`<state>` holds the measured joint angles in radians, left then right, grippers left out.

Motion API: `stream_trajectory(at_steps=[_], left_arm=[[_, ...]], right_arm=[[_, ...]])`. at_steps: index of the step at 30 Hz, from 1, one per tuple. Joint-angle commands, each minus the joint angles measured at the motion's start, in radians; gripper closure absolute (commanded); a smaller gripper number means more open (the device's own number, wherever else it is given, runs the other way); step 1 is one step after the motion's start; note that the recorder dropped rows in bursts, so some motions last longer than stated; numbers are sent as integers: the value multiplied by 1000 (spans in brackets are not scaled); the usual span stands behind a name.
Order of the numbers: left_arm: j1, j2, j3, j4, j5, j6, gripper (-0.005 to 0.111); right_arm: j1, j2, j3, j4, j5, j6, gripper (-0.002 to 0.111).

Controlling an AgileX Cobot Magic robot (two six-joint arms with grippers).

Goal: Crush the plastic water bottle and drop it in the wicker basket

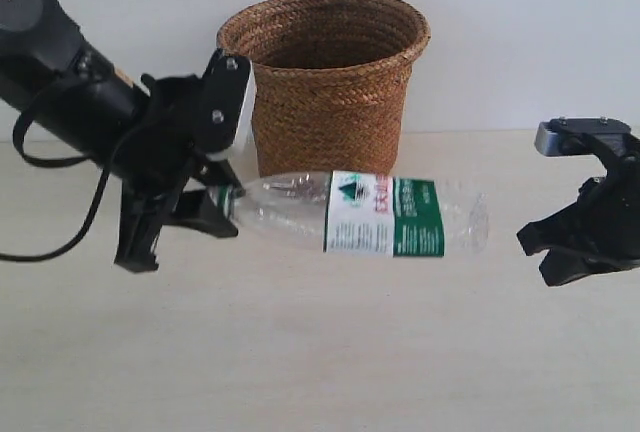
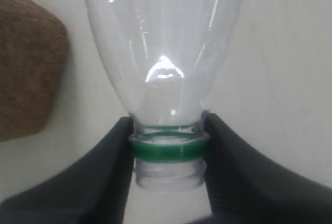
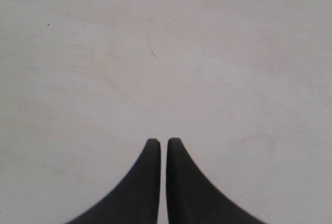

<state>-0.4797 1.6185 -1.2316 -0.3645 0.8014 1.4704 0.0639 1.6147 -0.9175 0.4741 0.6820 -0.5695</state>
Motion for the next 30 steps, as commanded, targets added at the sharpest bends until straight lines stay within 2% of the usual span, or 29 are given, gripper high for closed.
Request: stream_trajectory(at_steps=[1, 2, 4, 5, 6, 7, 8, 9, 11, 13, 14, 18, 21, 26, 27, 30], left_arm=[[11, 5, -161, 64, -106, -42, 102], [23, 14, -188, 80, -172, -72, 102], [57, 83, -267, 150, -490, -187, 100], [73, 146, -314, 180, -572, -187, 81], [76, 168, -331, 197, -553, -184, 65], [76, 220, -371, 204, -543, -215, 28], [78, 244, -389, 204, -565, -293, 8], [78, 255, -395, 204, -577, -321, -2], [76, 261, -398, 236, -571, -331, 0], [76, 259, -398, 249, -553, -331, 7], [76, 256, -398, 249, -529, -331, 15], [76, 249, -398, 249, -436, -331, 29], [76, 231, -398, 252, -340, -342, 47], [76, 183, -398, 311, -153, -437, 86], [76, 156, -398, 342, -67, -492, 101], [76, 124, -398, 395, 54, -604, 102]], right_arm=[[-3, -9, 24, 94, -74, -107, 108], [-3, -9, 24, 106, -76, -118, 108], [-3, -9, 26, 143, -84, -179, 108], [-3, -9, 33, 160, -91, -204, 108], [-3, -9, 38, 163, -89, -206, 108], [5, -9, 47, 167, -92, -206, 108], [6, -9, 52, 170, -92, -210, 108], [13, -9, 52, 179, -90, -218, 108], [17, -6, 58, 199, -92, -251, 108], [17, -6, 58, 210, -94, -267, 108], [17, -6, 58, 212, -97, -267, 108], [17, -6, 58, 214, -103, -272, 108], [17, -6, 58, 225, -114, -272, 108], [17, -6, 26, 310, -104, -269, 108], [17, -6, -3, 310, -66, -269, 108], [17, -6, -65, 294, -2, -214, 108]])
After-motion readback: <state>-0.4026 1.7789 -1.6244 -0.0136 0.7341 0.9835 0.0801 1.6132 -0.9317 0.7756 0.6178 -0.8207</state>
